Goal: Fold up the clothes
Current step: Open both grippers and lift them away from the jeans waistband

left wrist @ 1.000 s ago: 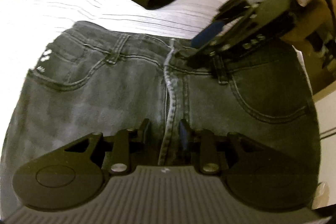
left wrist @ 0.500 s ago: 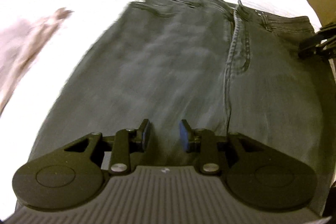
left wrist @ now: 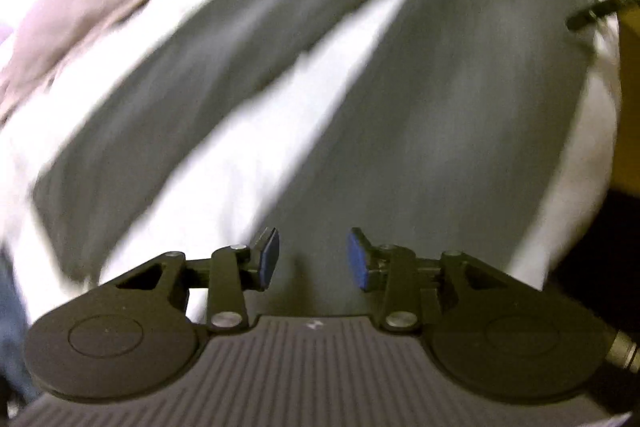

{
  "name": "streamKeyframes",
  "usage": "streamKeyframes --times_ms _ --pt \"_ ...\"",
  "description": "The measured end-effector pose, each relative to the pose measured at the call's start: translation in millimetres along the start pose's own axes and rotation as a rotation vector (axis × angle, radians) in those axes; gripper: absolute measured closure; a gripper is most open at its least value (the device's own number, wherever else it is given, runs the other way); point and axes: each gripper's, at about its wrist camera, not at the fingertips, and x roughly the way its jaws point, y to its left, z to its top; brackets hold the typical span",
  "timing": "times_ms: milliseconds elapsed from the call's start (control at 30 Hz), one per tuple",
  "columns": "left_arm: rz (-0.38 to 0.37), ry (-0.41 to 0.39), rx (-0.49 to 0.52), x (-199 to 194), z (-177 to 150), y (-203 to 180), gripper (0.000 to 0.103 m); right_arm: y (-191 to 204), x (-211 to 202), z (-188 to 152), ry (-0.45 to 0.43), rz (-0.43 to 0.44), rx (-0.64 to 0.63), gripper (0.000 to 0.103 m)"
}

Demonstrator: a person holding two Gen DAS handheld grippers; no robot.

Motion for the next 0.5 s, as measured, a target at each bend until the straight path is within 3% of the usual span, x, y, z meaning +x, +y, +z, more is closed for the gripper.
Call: streamKeyframes --times_ms 133,300,433,467,500 --pt "-0.014 0.027 -0.016 -16.1 -67.2 0.6 0.068 32.1 -9.7 2.0 0.052 0.014 -0.053 0.031" --pt "-0.086 -0.034 0.064 -23.2 -105.1 -23.5 0.061 52.8 -15.9 3.5 0.084 0.013 -0.138 0.031" --pt "0.001 -0.015 0.134 -9.7 -111.2 -44.2 0.062 52.0 -13.1 0.5 0.119 0.007 -0.164 0.031" --pt "0.029 -0.01 0.151 -6.9 -113.4 -48.0 0.065 51.1 -11.5 0.7 0.125 0.006 -0.169 0.031" --pt "0.046 -0.005 0.15 -6.0 -114.0 -48.3 0.077 50.3 -12.3 0.9 0.128 0.005 -0.173 0.031"
